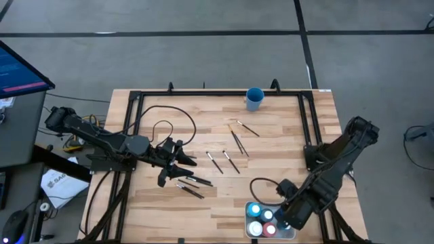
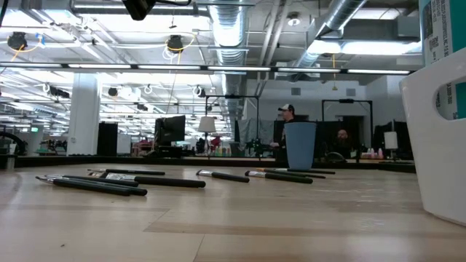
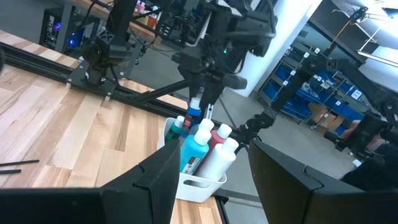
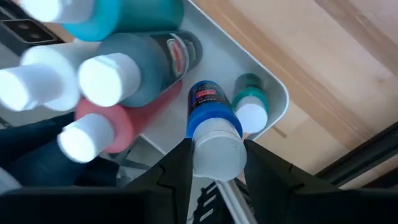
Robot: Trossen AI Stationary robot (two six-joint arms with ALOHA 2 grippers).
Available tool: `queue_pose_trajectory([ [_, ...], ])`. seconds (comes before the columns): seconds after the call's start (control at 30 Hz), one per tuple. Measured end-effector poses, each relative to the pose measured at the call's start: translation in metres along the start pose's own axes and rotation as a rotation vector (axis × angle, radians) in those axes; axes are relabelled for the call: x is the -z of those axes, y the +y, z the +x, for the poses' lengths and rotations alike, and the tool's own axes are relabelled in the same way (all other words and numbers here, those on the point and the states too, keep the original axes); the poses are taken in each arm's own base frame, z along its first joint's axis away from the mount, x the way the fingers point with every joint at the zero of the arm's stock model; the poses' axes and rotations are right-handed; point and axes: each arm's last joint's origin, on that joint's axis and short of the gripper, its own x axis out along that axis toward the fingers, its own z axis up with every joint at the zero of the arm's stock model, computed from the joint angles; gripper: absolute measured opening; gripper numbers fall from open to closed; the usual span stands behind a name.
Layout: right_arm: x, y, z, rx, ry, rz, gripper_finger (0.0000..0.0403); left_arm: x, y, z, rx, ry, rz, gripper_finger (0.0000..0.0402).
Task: Pick & Place Paint Supplies
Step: Put the small blue paint bottle into the white bin
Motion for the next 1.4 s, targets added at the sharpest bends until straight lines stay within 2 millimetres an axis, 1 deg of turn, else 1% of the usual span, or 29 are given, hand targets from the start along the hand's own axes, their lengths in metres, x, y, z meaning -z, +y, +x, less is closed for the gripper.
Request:
queue_pose_trajectory([
  [0.4, -0.002, 0.015, 0.029, 0.045, -0.003, -0.035, 0.0118, -0.001, 0.0, 0.0, -0.01, -0.01, 0.0, 0.0182],
  [0.5, -0.001, 0.018, 0.04, 0.076, 0.022, -0.063, 0.0118, -0.001, 0.0, 0.0, -0.012, -0.01, 0.003, 0.0182],
  [0.67, -0.002, 0.021, 0.049, 0.105, 0.049, -0.099, 0.0118, -0.001, 0.0, 0.0, -0.014, -0.012, 0.003, 0.0182],
  [0.97, -0.004, 0.022, 0.051, 0.112, 0.045, -0.119, 0.012, -0.001, 0.0, 0.0, -0.014, -0.011, 0.003, 0.0182],
  [1.4, -0.004, 0.021, 0.051, 0.117, 0.041, -0.137, 0.0169, -0.001, 0.001, 0.0, -0.034, -0.02, 0.012, 0.0182],
])
